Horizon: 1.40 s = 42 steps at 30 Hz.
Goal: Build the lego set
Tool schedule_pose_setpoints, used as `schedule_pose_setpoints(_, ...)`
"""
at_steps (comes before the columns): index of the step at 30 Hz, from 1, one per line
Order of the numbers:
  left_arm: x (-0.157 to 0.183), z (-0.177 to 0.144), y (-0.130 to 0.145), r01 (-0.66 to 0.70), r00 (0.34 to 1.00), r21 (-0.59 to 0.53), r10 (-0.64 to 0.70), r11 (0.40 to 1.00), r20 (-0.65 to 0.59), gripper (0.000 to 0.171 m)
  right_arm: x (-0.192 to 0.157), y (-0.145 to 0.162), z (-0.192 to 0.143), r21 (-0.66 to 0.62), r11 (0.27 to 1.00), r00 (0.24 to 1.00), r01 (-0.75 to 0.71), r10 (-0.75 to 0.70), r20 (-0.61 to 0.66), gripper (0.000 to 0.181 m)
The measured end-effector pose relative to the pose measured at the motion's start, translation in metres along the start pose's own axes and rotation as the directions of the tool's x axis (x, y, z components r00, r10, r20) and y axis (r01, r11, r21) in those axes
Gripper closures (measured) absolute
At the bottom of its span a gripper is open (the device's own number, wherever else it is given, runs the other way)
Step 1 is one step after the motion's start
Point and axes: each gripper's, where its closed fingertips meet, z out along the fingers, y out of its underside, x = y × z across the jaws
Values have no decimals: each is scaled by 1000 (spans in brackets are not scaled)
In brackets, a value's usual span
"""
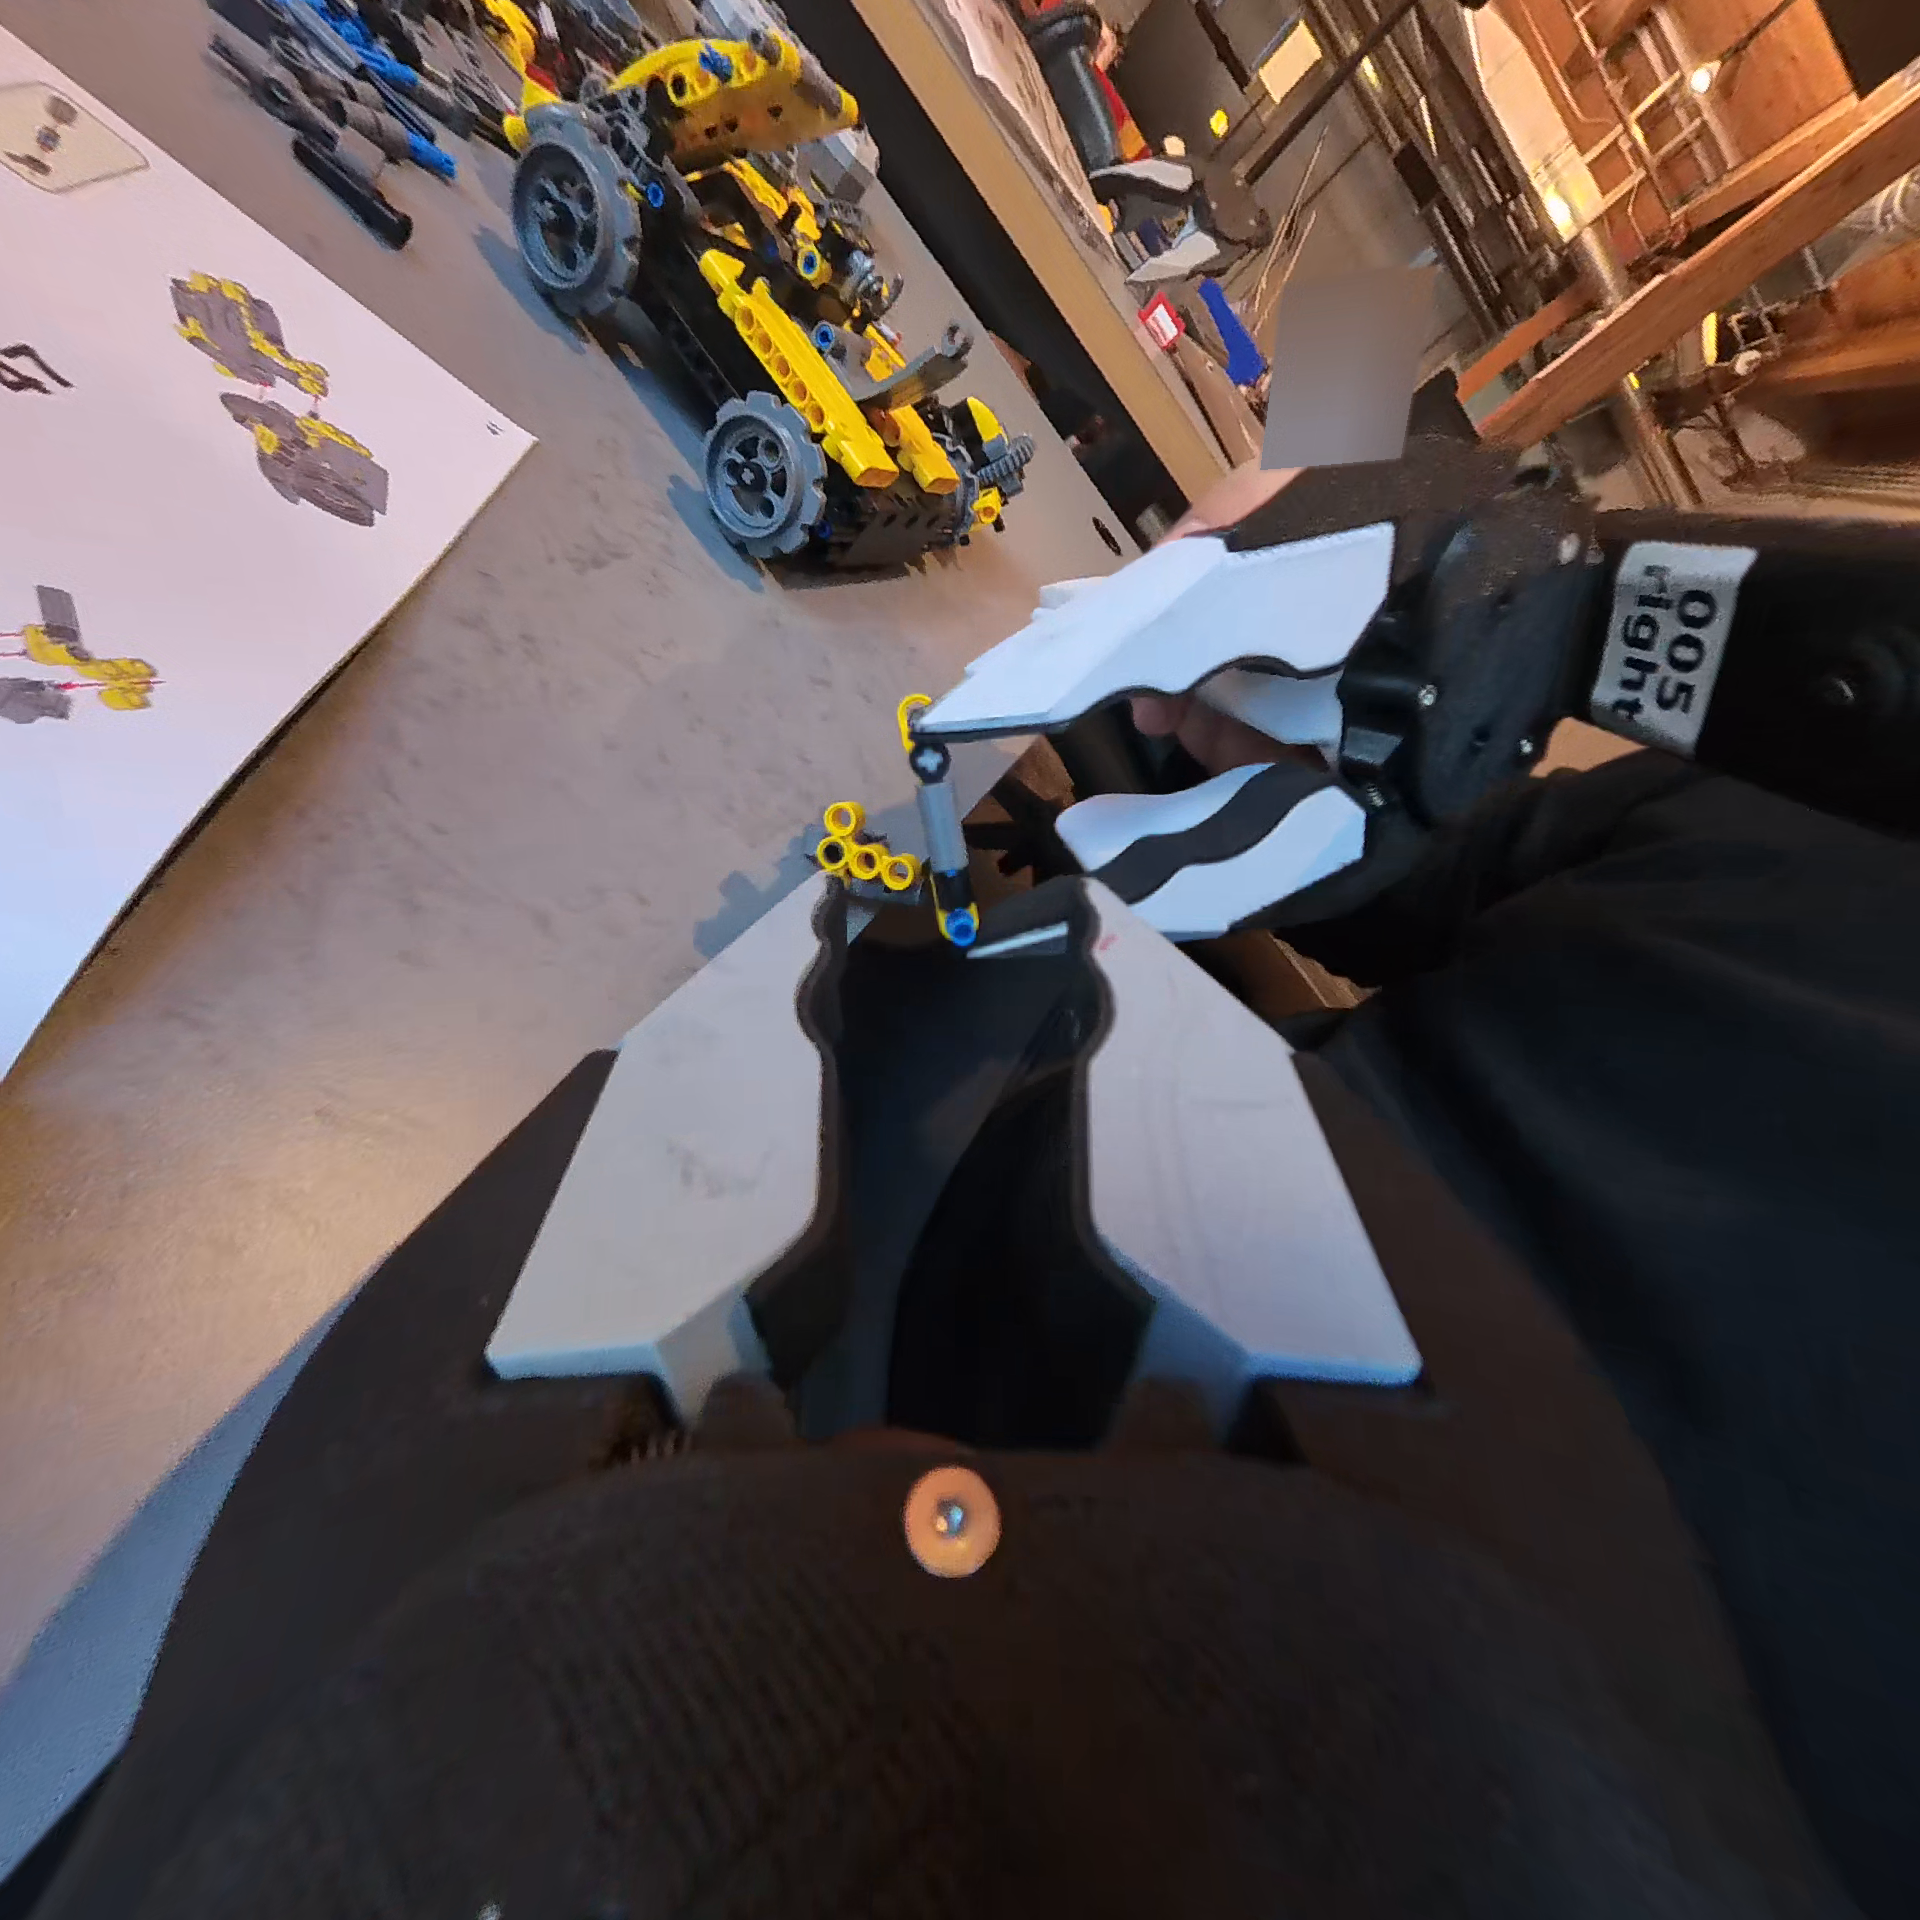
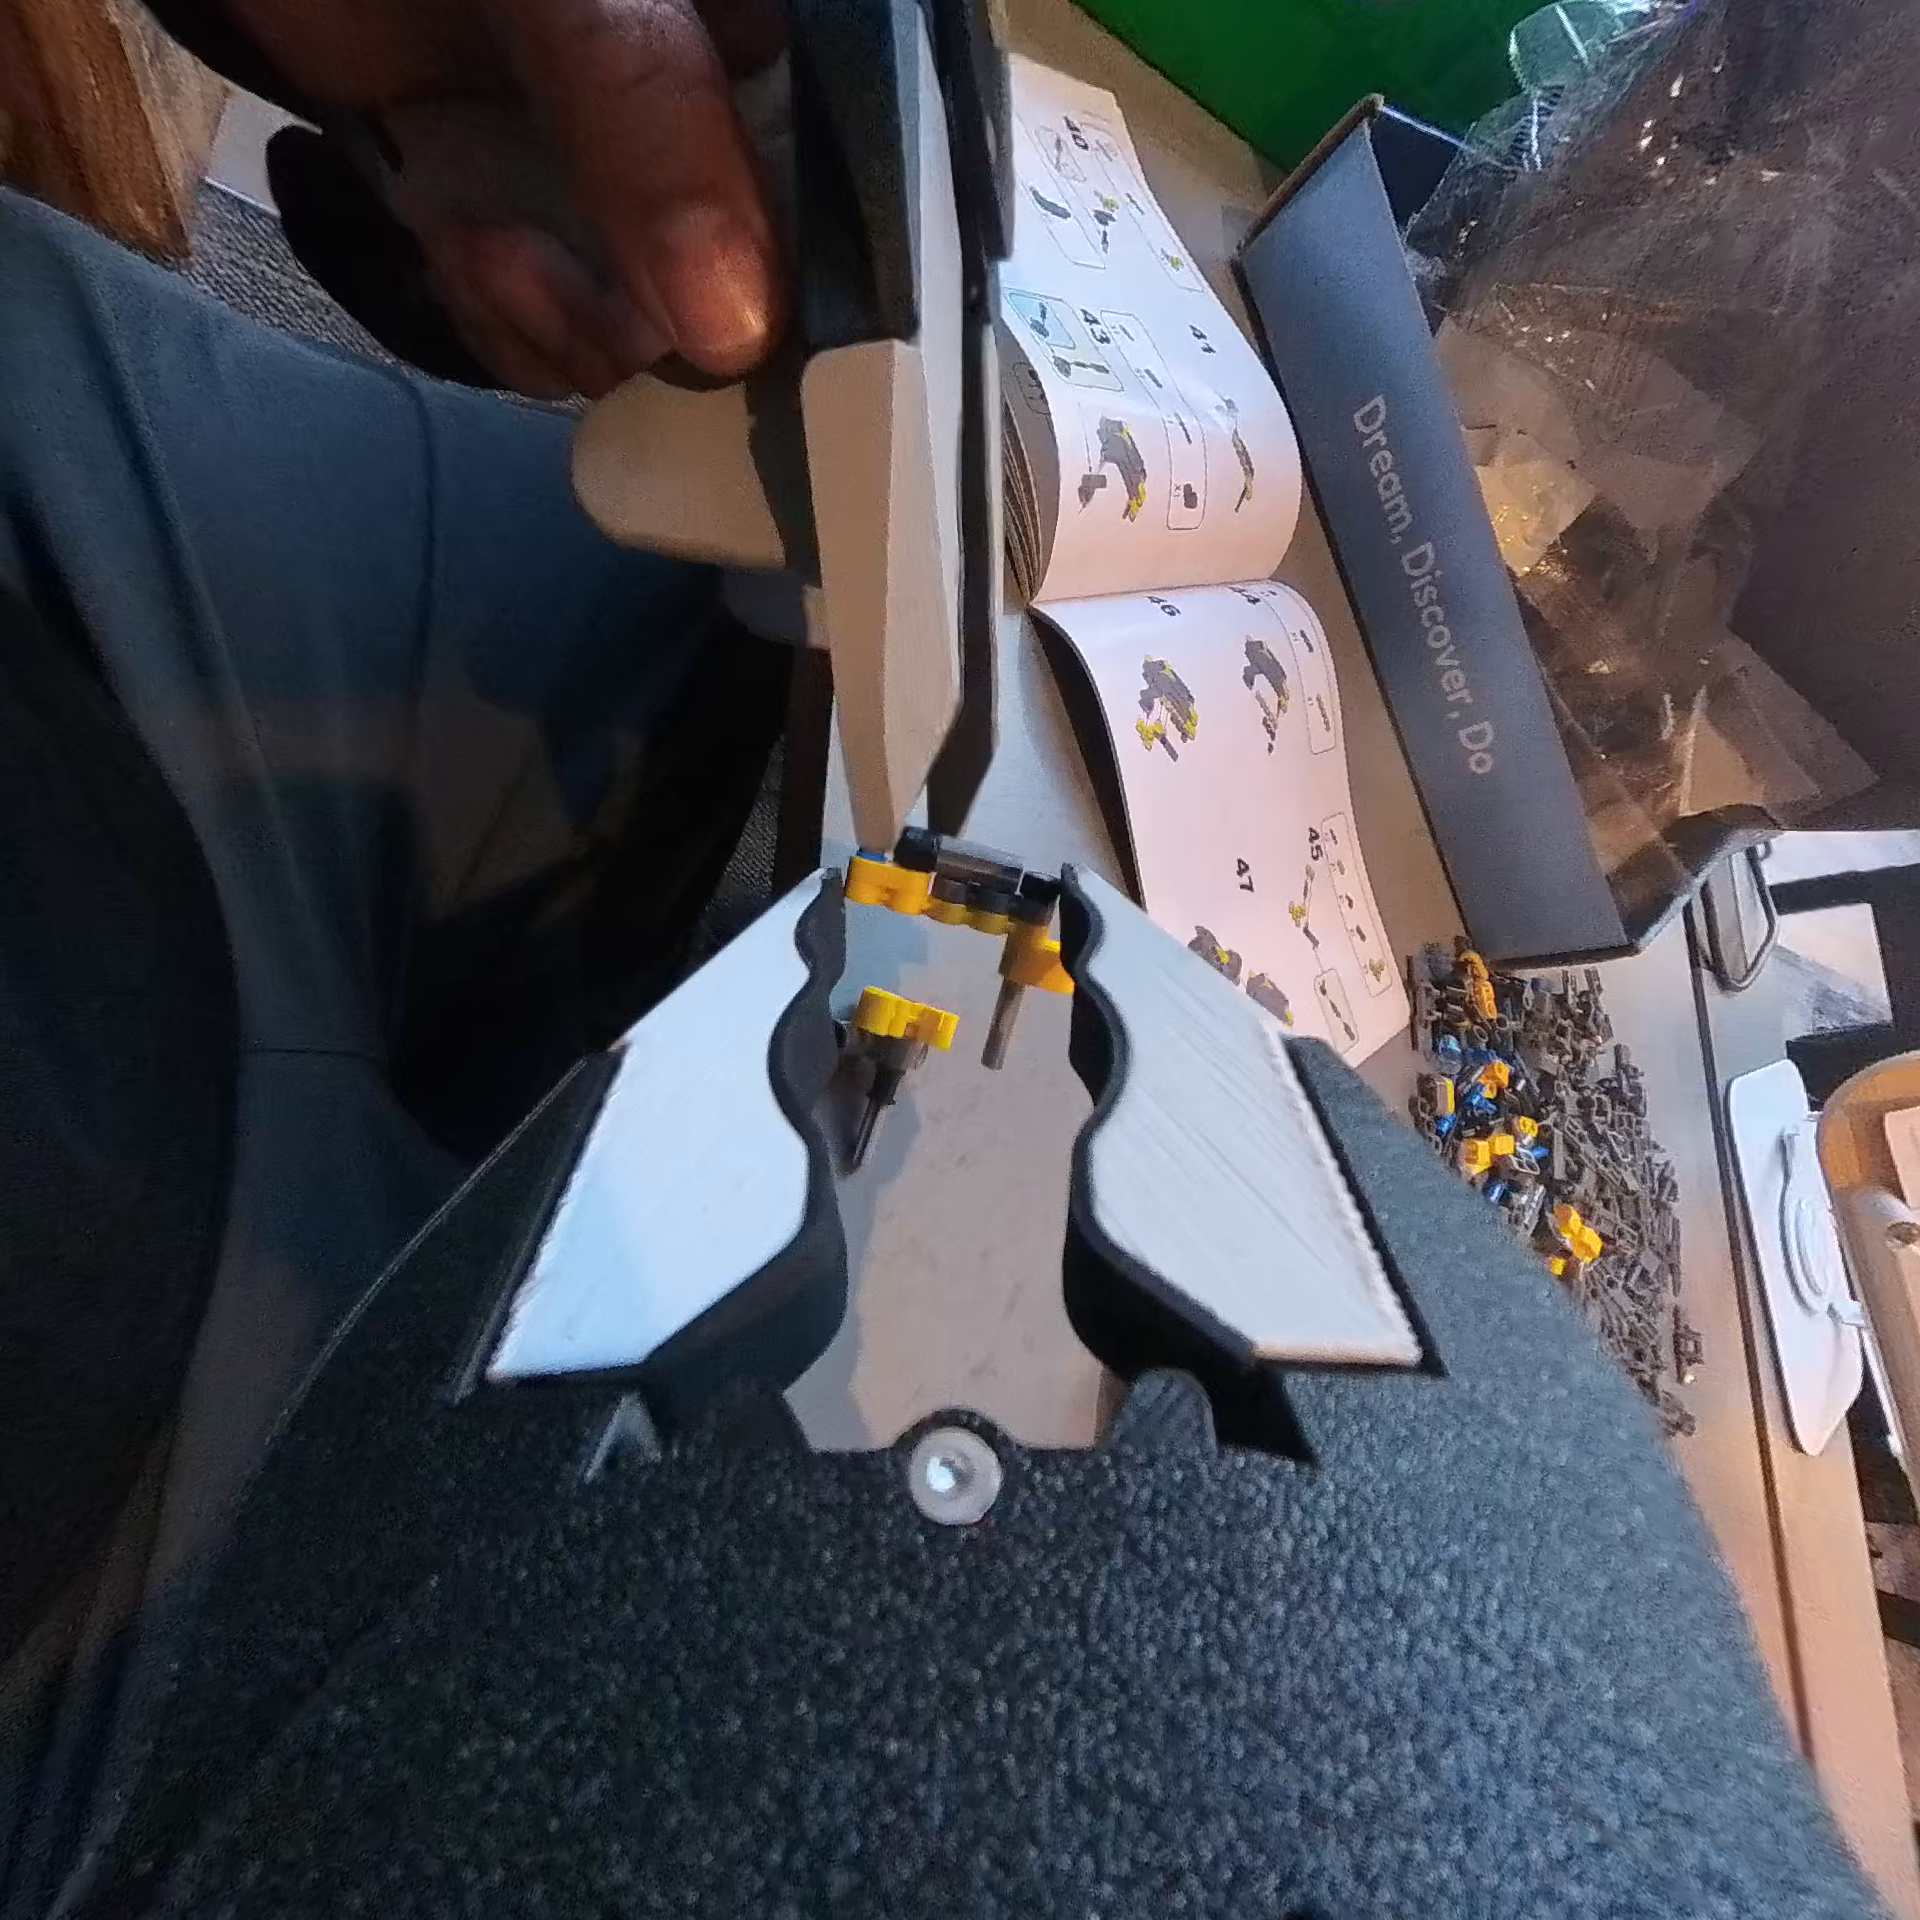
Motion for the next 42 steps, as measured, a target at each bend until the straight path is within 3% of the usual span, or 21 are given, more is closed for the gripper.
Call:
schedule_pose_setpoints(2, 2, 6, 0, -3, 1000, -18, 3, 1000, -8, 132, 0, 0, 1, -10, 1000, 1000, 17, -17, -8, 140)
schedule_pose_setpoints(8, 1, 18, 4, -50, 998, -67, 53, 997, 42, 164, -4, -1, -4, -3, 1000, 1000, 24, -24, -20, 140)
schedule_pose_setpoints(16, 9, 20, 7, 8, 1000, -24, -9, 1000, -29, 165, -9, -1, -10, 46, 999, 1000, -25, 25, 0, 140)
schedule_pose_setpoints(23, 22, 9, -8, 78, 976, 53, -65, 996, -209, 166, 6, -1, -33, 199, 943, 963, -266, 250, 105, 136)
schedule_pose_setpoints(27, 23, -17, -24, 29, 973, 102, -5, 994, -230, 166, 21, 16, -46, 228, 858, 886, -460, 429, 174, 138)
schedule_pose_setpoints(30, 24, -21, -21, 15, 968, 74, 4, 997, -253, 165, 18, 21, -53, 216, 767, 788, -604, 535, 304, 141)
schedule_pose_setpoints(35, 37, 2, -4, -122, 958, 36, 127, 992, -257, 166, 2, 13, -54, 179, 659, 654, -730, 598, 464, 141)
schedule_pose_setpoints(42, 58, 32, 14, -446, 877, 59, 449, 893, -173, 165, -28, 2, -61, 167, 569, 537, -805, 578, 615, 147)
